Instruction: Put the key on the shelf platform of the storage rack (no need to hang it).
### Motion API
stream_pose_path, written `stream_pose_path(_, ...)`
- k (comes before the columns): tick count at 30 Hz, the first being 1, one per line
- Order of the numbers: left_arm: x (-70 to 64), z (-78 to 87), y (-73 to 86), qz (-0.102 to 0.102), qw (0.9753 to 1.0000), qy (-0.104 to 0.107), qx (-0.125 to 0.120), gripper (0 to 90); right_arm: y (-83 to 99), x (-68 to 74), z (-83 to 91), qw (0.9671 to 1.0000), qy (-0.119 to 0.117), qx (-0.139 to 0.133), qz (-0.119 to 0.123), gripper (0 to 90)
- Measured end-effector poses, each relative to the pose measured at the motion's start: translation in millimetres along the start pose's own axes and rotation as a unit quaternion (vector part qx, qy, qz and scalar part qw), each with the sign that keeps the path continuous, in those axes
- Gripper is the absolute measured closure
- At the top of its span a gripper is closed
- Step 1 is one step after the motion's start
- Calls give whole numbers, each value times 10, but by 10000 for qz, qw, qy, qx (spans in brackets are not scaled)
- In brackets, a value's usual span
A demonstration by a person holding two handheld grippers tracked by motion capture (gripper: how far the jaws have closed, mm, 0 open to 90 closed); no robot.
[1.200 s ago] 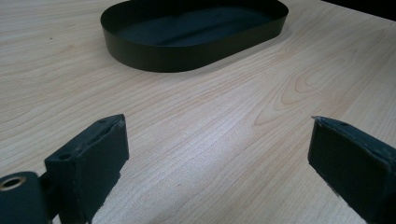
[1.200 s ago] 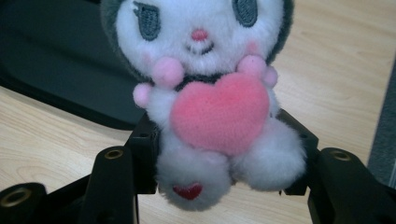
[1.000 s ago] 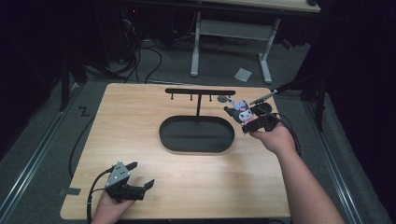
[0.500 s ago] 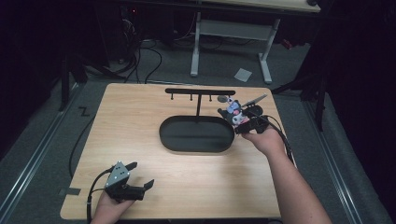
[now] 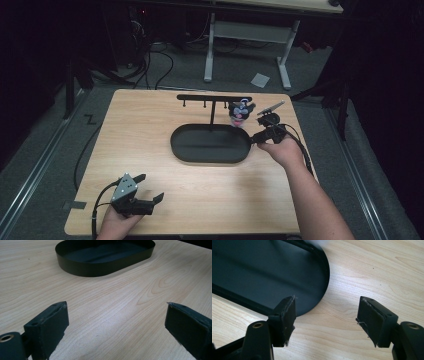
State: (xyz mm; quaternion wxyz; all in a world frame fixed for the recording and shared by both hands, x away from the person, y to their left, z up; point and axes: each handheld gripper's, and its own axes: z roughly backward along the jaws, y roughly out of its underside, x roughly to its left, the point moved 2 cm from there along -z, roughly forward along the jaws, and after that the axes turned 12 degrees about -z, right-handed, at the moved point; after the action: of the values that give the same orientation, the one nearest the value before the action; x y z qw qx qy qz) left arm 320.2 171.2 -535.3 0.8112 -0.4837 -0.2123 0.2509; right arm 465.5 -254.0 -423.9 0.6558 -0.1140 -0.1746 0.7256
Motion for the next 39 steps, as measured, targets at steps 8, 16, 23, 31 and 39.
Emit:
stream_pose_path(8,-4,-14,-4,-18,10000,13,19,56,67,-27,41,10000,-69,-55,-11,339)
stream_pose_path(16,-11,-24,-6,-19,10000,28,25,56,255,-39,17,9996,-38,-190,187,344)
stream_pose_path(23,-15,-26,-5,-23,10000,25,28,56,509,-52,-70,9989,-158,-408,171,348)
stream_pose_path(31,-33,-39,-10,-44,10000,44,42,56,919,-83,-167,9940,-388,-1008,148,356)
stream_pose_path(39,-42,-46,-13,-68,10000,36,53,57,1360,-57,-237,9827,-547,-1759,204,298)
